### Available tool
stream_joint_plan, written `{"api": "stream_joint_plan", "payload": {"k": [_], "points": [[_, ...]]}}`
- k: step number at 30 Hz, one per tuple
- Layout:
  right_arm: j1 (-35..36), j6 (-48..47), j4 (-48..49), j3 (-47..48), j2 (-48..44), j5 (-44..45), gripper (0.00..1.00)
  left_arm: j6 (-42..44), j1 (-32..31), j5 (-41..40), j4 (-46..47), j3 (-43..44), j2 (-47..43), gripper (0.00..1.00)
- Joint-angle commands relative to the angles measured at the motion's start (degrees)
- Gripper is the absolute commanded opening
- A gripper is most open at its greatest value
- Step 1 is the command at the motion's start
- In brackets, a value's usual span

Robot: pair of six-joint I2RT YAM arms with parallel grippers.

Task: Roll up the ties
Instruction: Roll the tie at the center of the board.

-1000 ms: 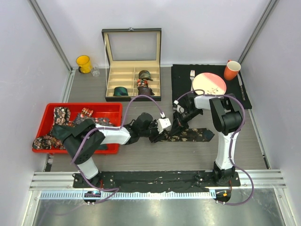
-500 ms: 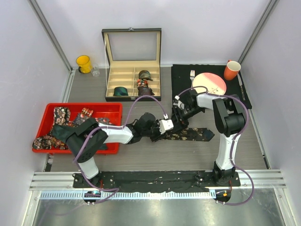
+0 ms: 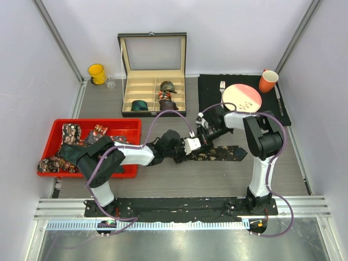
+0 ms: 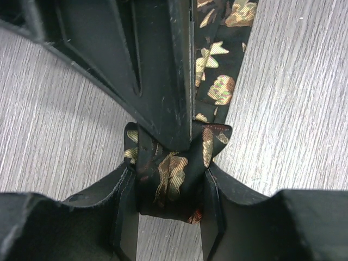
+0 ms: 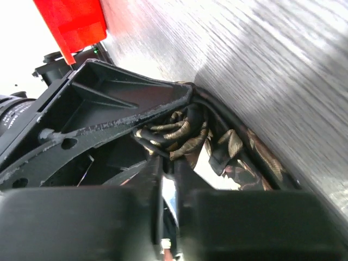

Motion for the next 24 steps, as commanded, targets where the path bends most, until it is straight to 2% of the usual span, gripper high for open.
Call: {"api": "stream_joint_plan", "payload": {"k": [1,2,3,4,5,8,17,24], "points": [[-0.3,-2.6,1.5,-1.8,1.9,6.1,0.01,0.4,0.3,-1.5,-9.1,-1.8,2.0,0.36],[-0.4,-4.0,0.8,-2.2,2.2,6.7,0.01,0.1,0.6,-0.2,-8.0,-2.5,1.5,0.42],[-0.9,-4.7,-0.7,-2.8,2.7,7.4,0.01,-0.3,0.8,1.0,-7.2,-2.9,0.4,0.55],[-1.0,-5.5,-1.3,-3.0,3.7,8.4,0.01,-0.9,1.5,2.6,-6.0,-3.5,-0.5,0.59],[-1.1,-6.4,-1.5,-3.3,4.1,10.8,0.01,-1.4,1.7,5.0,-3.5,-4.6,-1.0,0.72],[-1.8,-6.4,-1.6,-3.4,5.0,15.0,0.01,-2.7,2.4,9.7,0.2,-5.3,-2.8,0.81],[-1.9,-6.2,-2.3,0.3,6.5,20.0,0.01,-2.6,2.9,14.7,7.9,-4.2,-3.8,0.83],[-1.9,-7.0,-4.0,0.9,7.7,20.2,0.01,5.5,2.9,14.5,6.6,-1.7,-2.4,0.85]]}}
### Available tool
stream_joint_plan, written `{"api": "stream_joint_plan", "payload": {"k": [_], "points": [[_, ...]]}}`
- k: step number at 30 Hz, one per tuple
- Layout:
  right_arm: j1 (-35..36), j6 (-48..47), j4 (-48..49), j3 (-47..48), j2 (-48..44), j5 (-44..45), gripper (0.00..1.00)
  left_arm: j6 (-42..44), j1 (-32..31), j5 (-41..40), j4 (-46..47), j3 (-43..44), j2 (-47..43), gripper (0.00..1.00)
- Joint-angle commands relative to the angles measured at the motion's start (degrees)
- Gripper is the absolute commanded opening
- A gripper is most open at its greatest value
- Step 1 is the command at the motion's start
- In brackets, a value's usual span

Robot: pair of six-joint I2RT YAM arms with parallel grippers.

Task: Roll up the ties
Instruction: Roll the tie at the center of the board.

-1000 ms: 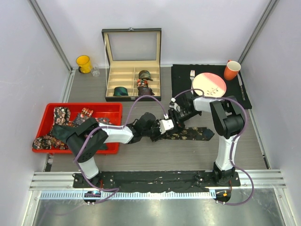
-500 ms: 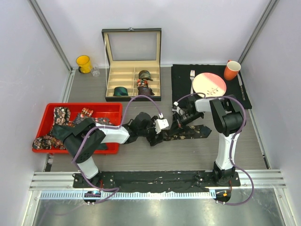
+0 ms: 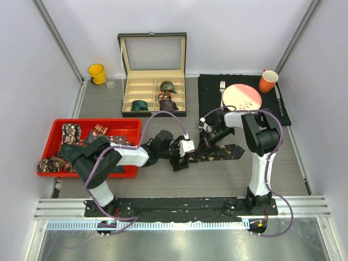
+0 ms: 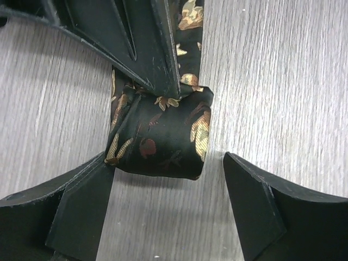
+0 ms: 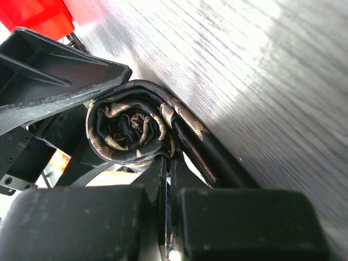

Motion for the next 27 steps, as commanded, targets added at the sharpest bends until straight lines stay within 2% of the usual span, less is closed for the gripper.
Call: {"api": "stream_joint_plan", "payload": {"k": [1,6,10,15,16,22,23,24,25,27], "points": [[0.0,-3.6,3.7,-0.3,3.6,15.8,0.01,7.3,0.1,1.3,1.1,4.3,0.3,0.85],[0.1,-4.3,3.1,-0.2,3.5,15.4,0.01,12.1,0.1,1.8,-2.9,7.2,1.2,0.86],[0.1,-4.6,3.1,0.1,3.8,14.7,0.01,13.5,0.1,6.0,-7.8,10.2,3.2,0.85],[0.1,-4.5,2.9,0.4,3.2,13.0,0.01,12.7,-0.1,8.3,-9.9,11.7,5.9,0.77],[0.1,-4.6,3.1,0.4,3.0,12.8,0.01,12.3,-0.1,7.9,-11.0,12.2,6.9,0.74],[0.0,-4.5,2.6,0.5,0.7,10.9,0.02,6.9,0.3,5.0,-9.2,9.3,6.2,0.39],[-0.2,-4.6,2.0,0.8,0.2,10.7,0.06,6.1,0.5,4.8,-9.1,9.1,5.7,0.3],[-0.5,-4.7,0.5,1.5,-0.2,9.9,0.1,5.0,0.7,4.5,-9.1,8.7,5.6,0.27],[-1.1,-4.6,0.0,1.5,-1.5,7.9,0.22,2.7,1.1,4.6,-9.2,8.5,5.4,0.21],[-3.8,-3.0,-0.2,0.9,-3.4,6.2,0.31,2.9,1.3,4.4,-9.6,7.5,4.5,0.19]]}}
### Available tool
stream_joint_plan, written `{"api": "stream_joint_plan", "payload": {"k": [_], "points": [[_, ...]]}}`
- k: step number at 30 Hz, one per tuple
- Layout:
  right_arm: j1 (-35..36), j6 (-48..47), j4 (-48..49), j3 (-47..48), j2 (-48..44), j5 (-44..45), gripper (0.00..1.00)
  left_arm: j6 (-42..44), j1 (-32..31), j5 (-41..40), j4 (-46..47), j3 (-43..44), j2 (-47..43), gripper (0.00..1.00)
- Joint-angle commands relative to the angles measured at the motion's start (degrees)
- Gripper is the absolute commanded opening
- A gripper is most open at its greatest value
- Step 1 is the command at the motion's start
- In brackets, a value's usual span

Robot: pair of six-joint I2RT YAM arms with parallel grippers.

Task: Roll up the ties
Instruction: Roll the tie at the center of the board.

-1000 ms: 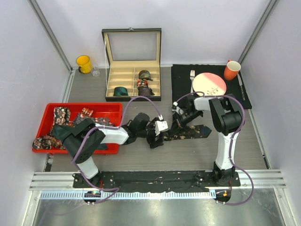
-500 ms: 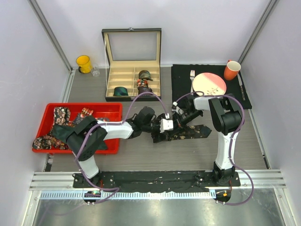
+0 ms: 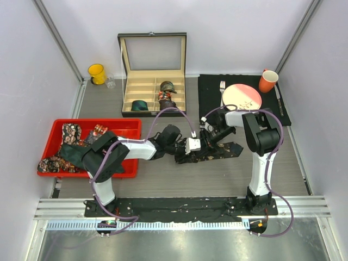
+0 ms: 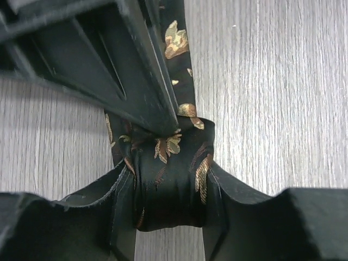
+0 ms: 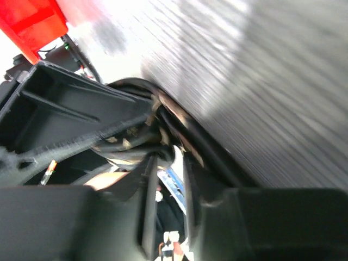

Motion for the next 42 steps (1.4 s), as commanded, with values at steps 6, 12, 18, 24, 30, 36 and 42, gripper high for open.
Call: {"api": "stream_joint_plan", "payload": {"k": [6,12,18,24,30,36,42], "points": [[-6.1,0.1,3.7,-3.3,-6.5,6.7,0.33,-4.4,1.0,-2.5,-2.4,-5.2,-3.4,0.17],[-5.3,-2.2,3.2,-3.4,-1.2,14.5,0.26,-7.8,0.9,-8.8,-5.8,-0.8,-4.6,0.18],[-6.8,-1.2,3.1,-1.7,0.8,19.4,0.25,-6.9,0.6,-11.1,-12.2,1.6,-8.1,0.23],[-7.2,-2.7,3.0,-0.4,0.6,20.1,0.26,-3.3,-0.9,-13.6,-16.6,0.8,-4.7,0.25],[-7.1,-5.0,1.0,3.3,-0.2,17.5,0.3,-0.7,-2.9,-17.1,-19.4,1.7,-1.1,0.27],[-6.6,-2.4,1.6,0.9,-8.4,-0.2,0.58,-2.1,-3.0,-19.5,-21.5,4.7,1.3,0.31],[-1.5,6.0,8.1,-3.2,-11.1,-4.1,0.59,-2.3,-3.0,-18.8,-21.4,4.4,0.9,0.37]]}}
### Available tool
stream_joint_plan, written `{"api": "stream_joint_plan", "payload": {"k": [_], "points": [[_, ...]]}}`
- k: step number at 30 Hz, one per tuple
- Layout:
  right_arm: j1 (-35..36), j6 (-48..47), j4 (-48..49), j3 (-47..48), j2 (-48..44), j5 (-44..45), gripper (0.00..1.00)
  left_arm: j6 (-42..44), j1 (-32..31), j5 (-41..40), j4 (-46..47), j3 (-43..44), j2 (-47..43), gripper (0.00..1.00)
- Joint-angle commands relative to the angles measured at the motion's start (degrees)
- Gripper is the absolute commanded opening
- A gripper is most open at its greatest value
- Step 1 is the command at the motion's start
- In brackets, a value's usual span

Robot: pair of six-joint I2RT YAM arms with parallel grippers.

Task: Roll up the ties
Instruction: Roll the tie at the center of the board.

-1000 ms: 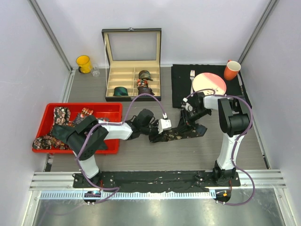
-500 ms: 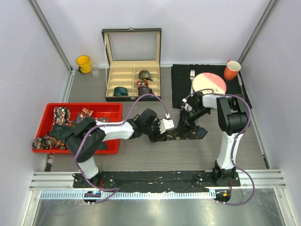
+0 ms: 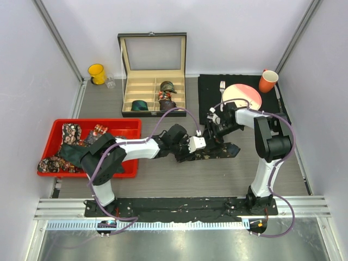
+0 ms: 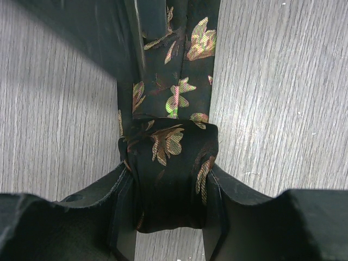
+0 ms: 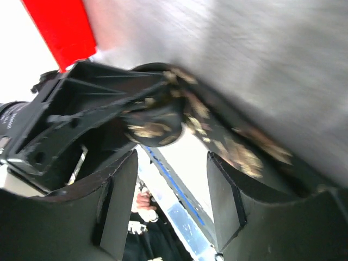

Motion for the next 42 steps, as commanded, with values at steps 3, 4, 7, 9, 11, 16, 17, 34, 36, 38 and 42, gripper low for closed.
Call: {"api": "stream_joint_plan", "payload": {"k": [3,4,7,9,11,16,17,34,36,38,42], "points": [[5.7,7.4,9.7,-2.7,-1.9,-4.1,0.57,0.2,0.1,-3.6,-7.6,-1.3,2.6,0.37],[6.2,7.4,10.1,-2.4,-1.0,-3.9,0.57,0.2,0.1,-3.5,-7.6,-1.3,2.6,0.37],[7.4,7.5,11.3,-1.5,0.5,-3.7,0.56,0.4,0.0,-3.5,-7.9,-1.1,2.7,0.37],[7.7,6.3,11.5,-1.2,1.3,-2.3,0.53,0.5,0.0,-3.1,-7.9,-1.1,2.6,0.37],[7.6,5.4,11.1,-1.0,2.7,-1.4,0.44,0.7,0.0,-2.9,-7.9,-1.0,2.6,0.38],[7.1,-0.3,7.4,-1.0,5.3,1.3,0.01,1.4,0.3,-1.0,-8.1,-0.4,2.6,0.48],[6.7,-1.1,6.5,-1.1,5.7,1.7,0.01,1.2,0.4,-0.6,-7.5,-0.2,2.6,0.51],[3.4,-3.8,7.8,-2.3,6.9,15.4,0.01,-7.5,3.4,10.9,15.7,-3.0,0.6,0.78],[3.4,-2.7,8.7,-2.5,6.4,16.4,0.01,-9.0,3.4,11.1,16.2,-1.9,2.5,0.78],[3.5,-2.1,10.0,-2.8,5.9,17.2,0.01,-12.1,3.4,11.9,17.3,-0.2,3.8,0.79],[3.4,-1.6,10.8,-3.0,5.7,18.4,0.01,-14.2,3.5,12.9,18.4,0.8,6.3,0.78]]}}
